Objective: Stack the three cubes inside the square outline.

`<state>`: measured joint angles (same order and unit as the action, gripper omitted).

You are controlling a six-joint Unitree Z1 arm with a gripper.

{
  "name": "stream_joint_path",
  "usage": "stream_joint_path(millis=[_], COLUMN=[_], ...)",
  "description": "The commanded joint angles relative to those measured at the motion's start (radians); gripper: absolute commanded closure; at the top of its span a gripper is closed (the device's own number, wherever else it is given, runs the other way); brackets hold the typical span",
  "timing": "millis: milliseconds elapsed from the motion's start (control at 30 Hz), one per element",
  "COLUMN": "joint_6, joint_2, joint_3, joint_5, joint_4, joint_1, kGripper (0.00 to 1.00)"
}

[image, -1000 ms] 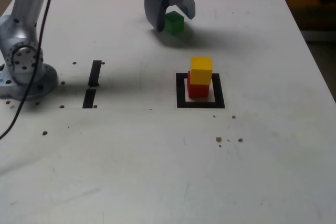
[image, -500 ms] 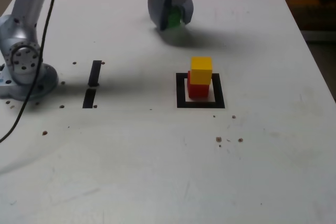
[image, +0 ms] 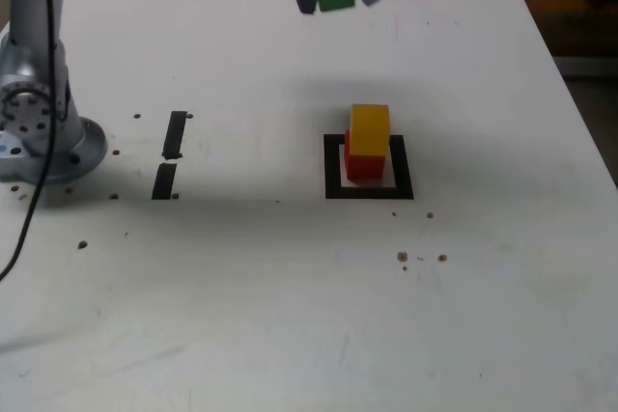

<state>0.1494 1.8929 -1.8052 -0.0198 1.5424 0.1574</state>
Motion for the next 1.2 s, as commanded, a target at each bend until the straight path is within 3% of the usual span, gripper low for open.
stream_joint_path(millis=[0,167,333,833,1167], joint_6=[-0.037,-0.128,-0.174,-0.185,-0.186], joint_2=[0.003,0.032,0.072,0.143,0.148], joint_3=[-0.001,-0.012,-0.029,0.030,0.021], joint_5=[-0.011,-0.021,-0.038,-0.031,0.010], joint_4=[0.005,0.002,-0.006,-0.084,-0.089], joint_1=[-0.116,-0.254,-0.317,-0.334,-0.330], kGripper=[0.73,0.73,0.73,0.73,0.71])
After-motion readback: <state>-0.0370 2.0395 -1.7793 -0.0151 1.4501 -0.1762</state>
